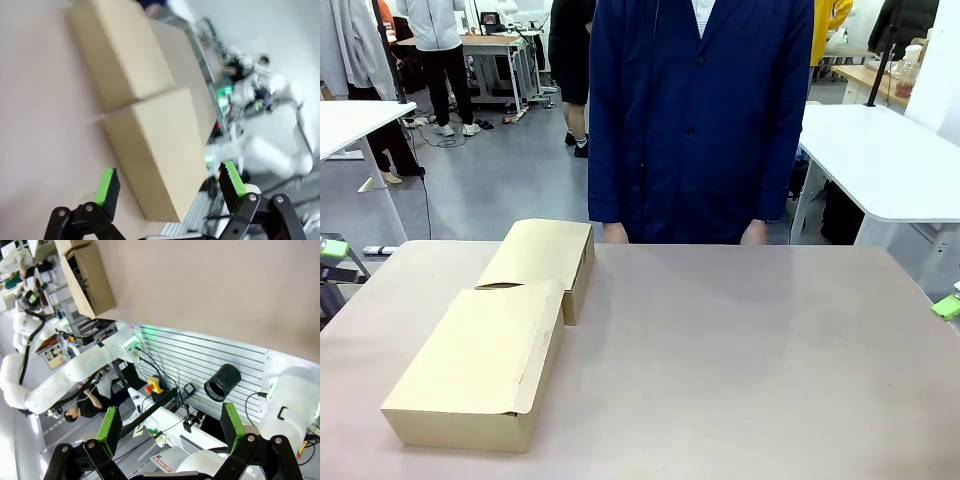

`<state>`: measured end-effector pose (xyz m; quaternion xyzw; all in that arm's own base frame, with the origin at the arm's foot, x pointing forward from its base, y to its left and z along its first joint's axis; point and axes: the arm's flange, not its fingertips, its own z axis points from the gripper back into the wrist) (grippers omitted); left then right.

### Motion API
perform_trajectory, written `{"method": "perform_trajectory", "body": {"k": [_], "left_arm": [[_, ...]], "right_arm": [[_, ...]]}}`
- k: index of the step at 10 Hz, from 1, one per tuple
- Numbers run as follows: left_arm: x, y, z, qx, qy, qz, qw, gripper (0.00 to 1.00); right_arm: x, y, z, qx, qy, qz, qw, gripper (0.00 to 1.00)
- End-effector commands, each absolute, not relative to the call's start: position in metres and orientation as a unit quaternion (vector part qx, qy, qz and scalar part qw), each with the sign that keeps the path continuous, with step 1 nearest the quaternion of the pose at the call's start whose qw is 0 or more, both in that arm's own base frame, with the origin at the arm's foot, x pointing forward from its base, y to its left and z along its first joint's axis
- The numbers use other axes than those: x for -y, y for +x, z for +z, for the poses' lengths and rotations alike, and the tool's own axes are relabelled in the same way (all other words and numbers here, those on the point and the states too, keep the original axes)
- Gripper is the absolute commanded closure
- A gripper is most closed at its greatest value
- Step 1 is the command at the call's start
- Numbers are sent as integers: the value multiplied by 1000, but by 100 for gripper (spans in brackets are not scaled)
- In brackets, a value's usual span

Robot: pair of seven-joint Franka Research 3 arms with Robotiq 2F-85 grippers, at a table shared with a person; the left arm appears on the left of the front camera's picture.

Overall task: Place items inside the box.
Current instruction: Close the lid of the Mailer Box closest to the robot.

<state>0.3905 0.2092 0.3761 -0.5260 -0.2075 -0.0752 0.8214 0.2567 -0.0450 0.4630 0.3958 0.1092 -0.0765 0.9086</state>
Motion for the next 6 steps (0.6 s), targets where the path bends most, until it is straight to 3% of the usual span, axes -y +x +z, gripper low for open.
{"method": "perform_trajectory", "body": {"k": [1,6], "left_arm": [[-181,379,383,217,-530,-160,804,0],[-181,379,383,217,-530,-160,804,0]], "right_arm": [[43,257,463,-105,407,-70,905,0],[43,257,463,-105,407,-70,905,0]]}}
